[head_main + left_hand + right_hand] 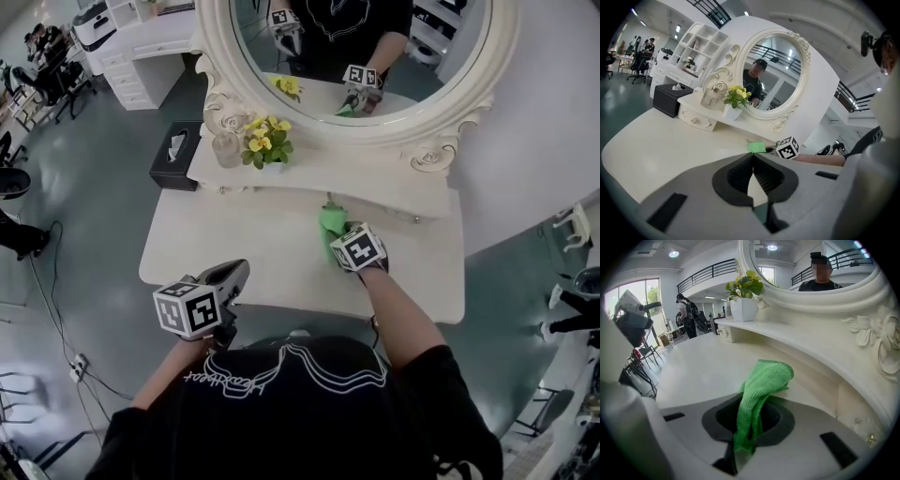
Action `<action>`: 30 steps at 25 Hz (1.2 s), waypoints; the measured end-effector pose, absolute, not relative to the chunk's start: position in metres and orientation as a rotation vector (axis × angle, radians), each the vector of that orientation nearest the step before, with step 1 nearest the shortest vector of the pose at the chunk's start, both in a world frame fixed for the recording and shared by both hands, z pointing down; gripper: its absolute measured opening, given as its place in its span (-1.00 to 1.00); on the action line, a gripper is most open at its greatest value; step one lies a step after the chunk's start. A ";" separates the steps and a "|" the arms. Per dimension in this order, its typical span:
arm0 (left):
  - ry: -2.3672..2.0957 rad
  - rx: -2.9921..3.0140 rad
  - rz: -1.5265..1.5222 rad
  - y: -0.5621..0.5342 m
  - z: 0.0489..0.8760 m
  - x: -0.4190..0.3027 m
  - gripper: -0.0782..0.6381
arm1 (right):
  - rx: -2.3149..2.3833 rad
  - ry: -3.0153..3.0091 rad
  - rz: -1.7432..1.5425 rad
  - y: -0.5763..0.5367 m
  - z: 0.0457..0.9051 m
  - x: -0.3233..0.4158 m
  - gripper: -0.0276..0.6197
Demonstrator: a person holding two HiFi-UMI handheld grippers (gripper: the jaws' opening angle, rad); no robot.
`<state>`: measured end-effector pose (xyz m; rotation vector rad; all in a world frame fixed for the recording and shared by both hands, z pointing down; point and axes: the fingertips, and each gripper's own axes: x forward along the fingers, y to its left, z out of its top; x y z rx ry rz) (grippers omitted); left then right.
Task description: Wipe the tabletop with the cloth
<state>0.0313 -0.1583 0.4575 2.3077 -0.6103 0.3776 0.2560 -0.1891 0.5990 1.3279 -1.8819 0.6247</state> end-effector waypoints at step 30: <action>-0.567 2.322 0.423 -0.111 0.476 0.135 -0.77 | 1.382 -1.935 0.660 -0.140 0.599 0.347 -0.73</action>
